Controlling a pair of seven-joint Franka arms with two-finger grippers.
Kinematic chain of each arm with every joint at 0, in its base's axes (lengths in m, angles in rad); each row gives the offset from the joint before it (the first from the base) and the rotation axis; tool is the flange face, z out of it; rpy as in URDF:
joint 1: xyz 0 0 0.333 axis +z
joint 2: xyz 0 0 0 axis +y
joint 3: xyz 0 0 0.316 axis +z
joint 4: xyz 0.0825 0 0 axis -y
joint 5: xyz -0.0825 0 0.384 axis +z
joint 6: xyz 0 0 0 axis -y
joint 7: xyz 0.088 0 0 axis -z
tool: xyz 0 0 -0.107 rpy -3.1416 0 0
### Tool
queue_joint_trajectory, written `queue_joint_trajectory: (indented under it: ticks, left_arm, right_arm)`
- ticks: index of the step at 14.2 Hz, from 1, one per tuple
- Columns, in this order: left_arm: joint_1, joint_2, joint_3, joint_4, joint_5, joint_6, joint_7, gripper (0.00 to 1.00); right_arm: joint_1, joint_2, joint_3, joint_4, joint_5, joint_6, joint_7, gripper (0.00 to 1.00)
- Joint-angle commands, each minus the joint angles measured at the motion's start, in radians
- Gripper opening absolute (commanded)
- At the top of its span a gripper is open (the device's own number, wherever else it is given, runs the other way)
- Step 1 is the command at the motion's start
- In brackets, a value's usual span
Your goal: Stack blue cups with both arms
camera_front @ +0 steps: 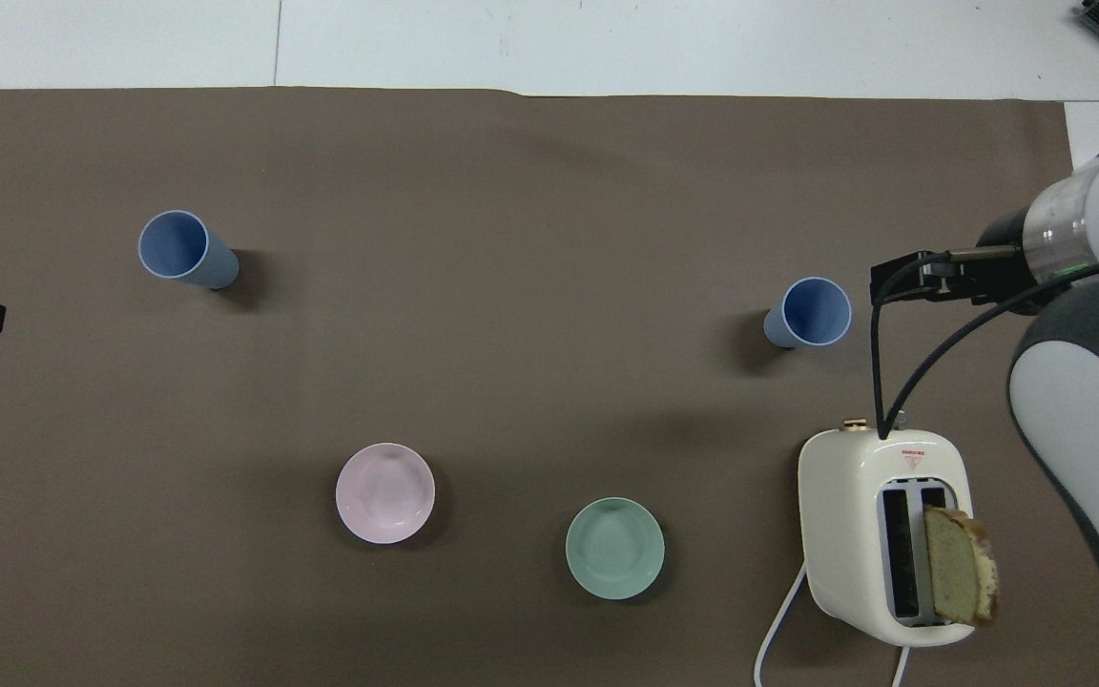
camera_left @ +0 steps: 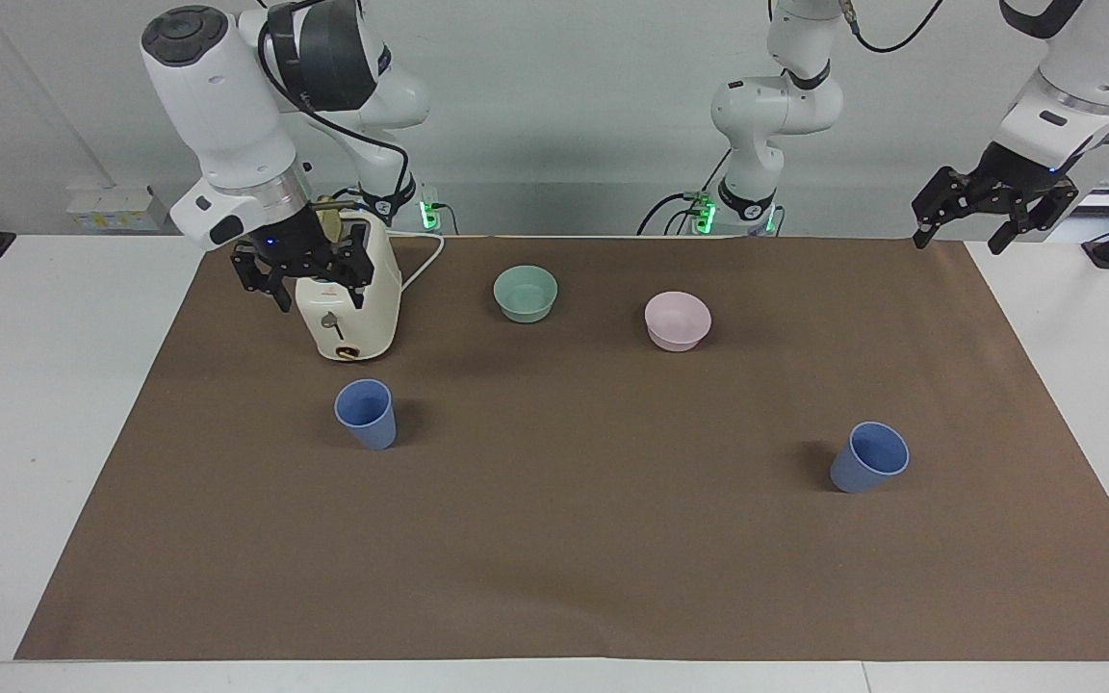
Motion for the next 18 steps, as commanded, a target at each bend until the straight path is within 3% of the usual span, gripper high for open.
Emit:
queue_joint_trajectory:
  ticks: [1, 18]
  left_arm:
    - [0.012, -0.021, -0.008, -0.02, 0.016, 0.002, -0.007, 1.0]
    - [-0.001, -0.024, -0.013, -0.028, 0.012, 0.01, 0.003, 1.0]
  right_arm:
    - [-0.018, 0.002, -0.002, 0.03, 0.028, -0.01, 0.023, 1.0]
    - [-0.028, -0.008, -0.002, 0.016, 0.023, -0.01, 0.021, 1.0]
